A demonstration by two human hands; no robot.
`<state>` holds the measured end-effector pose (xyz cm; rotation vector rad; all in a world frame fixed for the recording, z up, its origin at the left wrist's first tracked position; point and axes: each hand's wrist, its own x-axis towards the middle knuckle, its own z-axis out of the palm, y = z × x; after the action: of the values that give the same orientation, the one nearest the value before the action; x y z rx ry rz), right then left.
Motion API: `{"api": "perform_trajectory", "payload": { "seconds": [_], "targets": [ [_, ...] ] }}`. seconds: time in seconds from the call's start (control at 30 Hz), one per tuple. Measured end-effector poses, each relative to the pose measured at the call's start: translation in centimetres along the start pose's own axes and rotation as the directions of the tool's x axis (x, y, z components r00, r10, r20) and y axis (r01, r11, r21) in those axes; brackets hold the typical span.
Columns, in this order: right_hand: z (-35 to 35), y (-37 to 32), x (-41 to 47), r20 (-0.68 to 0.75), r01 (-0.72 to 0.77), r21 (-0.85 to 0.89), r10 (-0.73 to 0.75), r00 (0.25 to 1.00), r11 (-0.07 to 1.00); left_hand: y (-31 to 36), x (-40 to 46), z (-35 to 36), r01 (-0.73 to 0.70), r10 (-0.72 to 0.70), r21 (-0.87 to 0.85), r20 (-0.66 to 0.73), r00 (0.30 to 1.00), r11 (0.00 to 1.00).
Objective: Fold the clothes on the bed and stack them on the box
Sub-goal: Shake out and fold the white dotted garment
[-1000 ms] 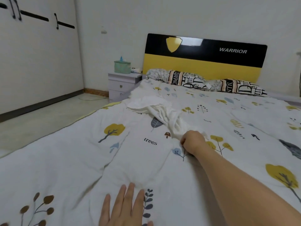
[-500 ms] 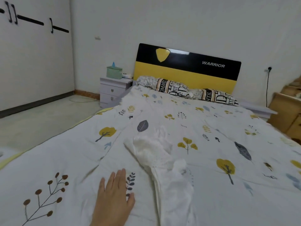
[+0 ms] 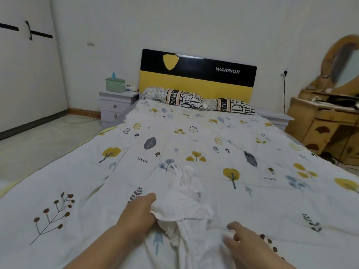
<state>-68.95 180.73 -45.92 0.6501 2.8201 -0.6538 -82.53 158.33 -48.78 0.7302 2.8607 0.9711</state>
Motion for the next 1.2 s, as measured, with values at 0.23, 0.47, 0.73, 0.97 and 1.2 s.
{"api": "perform_trajectory", "payload": {
  "seconds": [0.23,0.47,0.73,0.97,1.2],
  "targets": [
    [3.7,-1.8,1.6,0.047,0.048,0.055,-0.050,0.998,0.997,0.0,-0.6,-3.1,0.086,-0.063,-0.341,0.078,0.995,0.936],
    [-2.4,-0.1,0.9,-0.356,0.133,0.358,0.003,0.934,0.924,2.2,0.1,-6.8,0.229,-0.292,-0.443,-0.079,0.953,0.867],
    [-13.1,-1.0,0.7,-0.593,0.119,0.025,-0.081,0.801,0.993,7.7,3.2,-12.6,0.203,-0.332,-0.351,-0.357,0.873,0.914],
    [-20.7,-3.3,-0.2,-0.803,0.148,0.007,-0.082,0.590,0.989,12.3,6.0,-17.0,0.232,-0.255,-0.107,-0.483,0.838,0.967],
    [-21.6,-4.7,-4.0,-0.878,0.489,0.081,-0.170,0.447,0.869,15.1,5.2,-20.0,-0.063,-0.317,-0.803,-0.304,0.898,0.593]
  ]
}}
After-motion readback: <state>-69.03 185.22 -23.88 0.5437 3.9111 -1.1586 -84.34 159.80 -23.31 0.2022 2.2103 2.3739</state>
